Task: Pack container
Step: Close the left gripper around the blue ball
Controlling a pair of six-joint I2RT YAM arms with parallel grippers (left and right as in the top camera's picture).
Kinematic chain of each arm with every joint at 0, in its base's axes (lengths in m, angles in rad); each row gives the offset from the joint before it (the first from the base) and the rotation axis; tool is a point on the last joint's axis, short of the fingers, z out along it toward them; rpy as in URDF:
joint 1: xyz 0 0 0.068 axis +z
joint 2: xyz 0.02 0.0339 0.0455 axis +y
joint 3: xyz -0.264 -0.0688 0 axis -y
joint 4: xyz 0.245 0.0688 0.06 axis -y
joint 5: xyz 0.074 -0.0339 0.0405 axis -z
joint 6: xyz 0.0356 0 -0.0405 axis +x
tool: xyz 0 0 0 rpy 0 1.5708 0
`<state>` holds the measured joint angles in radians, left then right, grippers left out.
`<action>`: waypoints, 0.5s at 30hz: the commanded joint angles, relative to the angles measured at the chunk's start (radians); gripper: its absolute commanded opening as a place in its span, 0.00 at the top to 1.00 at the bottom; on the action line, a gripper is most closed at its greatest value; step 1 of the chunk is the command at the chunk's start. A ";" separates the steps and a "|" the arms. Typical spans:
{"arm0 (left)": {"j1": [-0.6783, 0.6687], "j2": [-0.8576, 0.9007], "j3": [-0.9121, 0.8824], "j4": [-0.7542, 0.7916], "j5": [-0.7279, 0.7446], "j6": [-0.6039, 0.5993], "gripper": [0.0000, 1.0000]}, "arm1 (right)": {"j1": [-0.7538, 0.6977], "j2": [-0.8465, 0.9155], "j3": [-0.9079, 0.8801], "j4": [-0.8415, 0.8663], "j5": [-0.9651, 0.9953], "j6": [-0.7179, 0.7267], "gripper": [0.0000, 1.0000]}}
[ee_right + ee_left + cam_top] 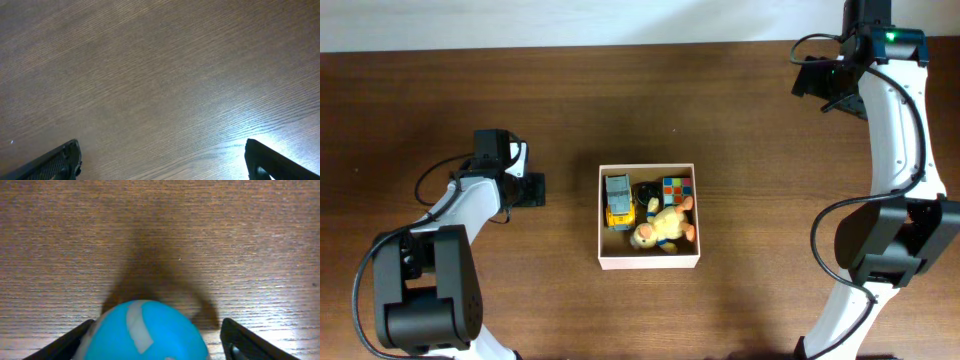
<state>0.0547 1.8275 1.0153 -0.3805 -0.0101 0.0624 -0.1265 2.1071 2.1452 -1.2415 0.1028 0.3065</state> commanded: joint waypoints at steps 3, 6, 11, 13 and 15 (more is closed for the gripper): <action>0.005 0.007 -0.004 -0.001 -0.008 -0.002 0.27 | 0.000 0.000 -0.004 0.000 -0.006 0.002 0.01; 0.005 0.007 -0.004 -0.010 -0.008 -0.003 0.32 | 0.000 0.000 -0.004 0.000 -0.006 0.002 0.01; 0.005 0.007 -0.004 -0.021 -0.012 -0.010 0.38 | 0.000 0.000 -0.004 0.000 -0.006 0.002 0.01; 0.005 0.007 -0.003 -0.023 -0.012 -0.010 0.40 | 0.000 0.000 -0.004 0.000 -0.006 0.002 0.01; 0.005 0.006 0.000 -0.031 -0.011 -0.010 0.42 | 0.000 0.000 -0.004 0.000 -0.006 0.002 0.01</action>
<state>0.0547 1.8275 1.0153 -0.3996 -0.0147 0.0601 -0.1265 2.1071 2.1452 -1.2415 0.1028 0.3065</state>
